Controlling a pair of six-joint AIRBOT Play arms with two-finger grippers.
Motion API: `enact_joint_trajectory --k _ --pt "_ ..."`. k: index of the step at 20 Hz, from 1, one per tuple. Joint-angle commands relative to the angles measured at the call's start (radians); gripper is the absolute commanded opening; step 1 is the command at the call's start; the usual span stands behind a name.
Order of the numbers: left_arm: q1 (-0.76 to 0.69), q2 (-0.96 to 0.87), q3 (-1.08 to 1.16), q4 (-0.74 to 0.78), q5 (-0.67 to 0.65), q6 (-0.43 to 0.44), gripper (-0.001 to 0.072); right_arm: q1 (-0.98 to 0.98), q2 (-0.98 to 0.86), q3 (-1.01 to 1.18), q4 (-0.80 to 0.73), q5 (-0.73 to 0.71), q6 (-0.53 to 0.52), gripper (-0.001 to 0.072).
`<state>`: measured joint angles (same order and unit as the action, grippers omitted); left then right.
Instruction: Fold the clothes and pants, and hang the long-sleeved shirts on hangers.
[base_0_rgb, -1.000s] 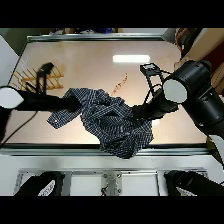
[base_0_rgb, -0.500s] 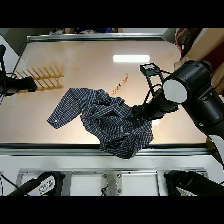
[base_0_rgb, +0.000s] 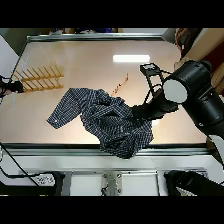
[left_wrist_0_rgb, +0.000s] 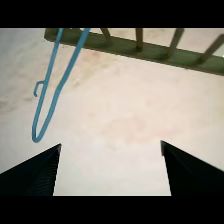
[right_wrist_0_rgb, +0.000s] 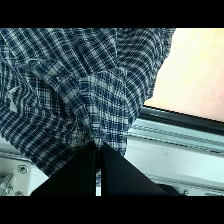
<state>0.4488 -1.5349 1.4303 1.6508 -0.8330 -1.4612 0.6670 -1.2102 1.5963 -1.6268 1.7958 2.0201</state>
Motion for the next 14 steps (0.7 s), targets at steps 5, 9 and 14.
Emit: enact_joint_trajectory --k 5,9,14 --pt "0.048 -0.253 0.153 0.166 0.065 0.127 0.0709 0.001 0.000 0.000 0.000 0.000 0.000 0.0022" --pt "0.048 -0.410 0.325 0.192 -0.035 0.129 0.0709 0.001 0.000 0.000 0.000 0.000 0.000 0.0022" --pt "0.047 -0.562 0.512 0.244 -0.137 0.130 0.0709 0.001 0.000 0.000 0.000 0.000 0.000 0.0022"
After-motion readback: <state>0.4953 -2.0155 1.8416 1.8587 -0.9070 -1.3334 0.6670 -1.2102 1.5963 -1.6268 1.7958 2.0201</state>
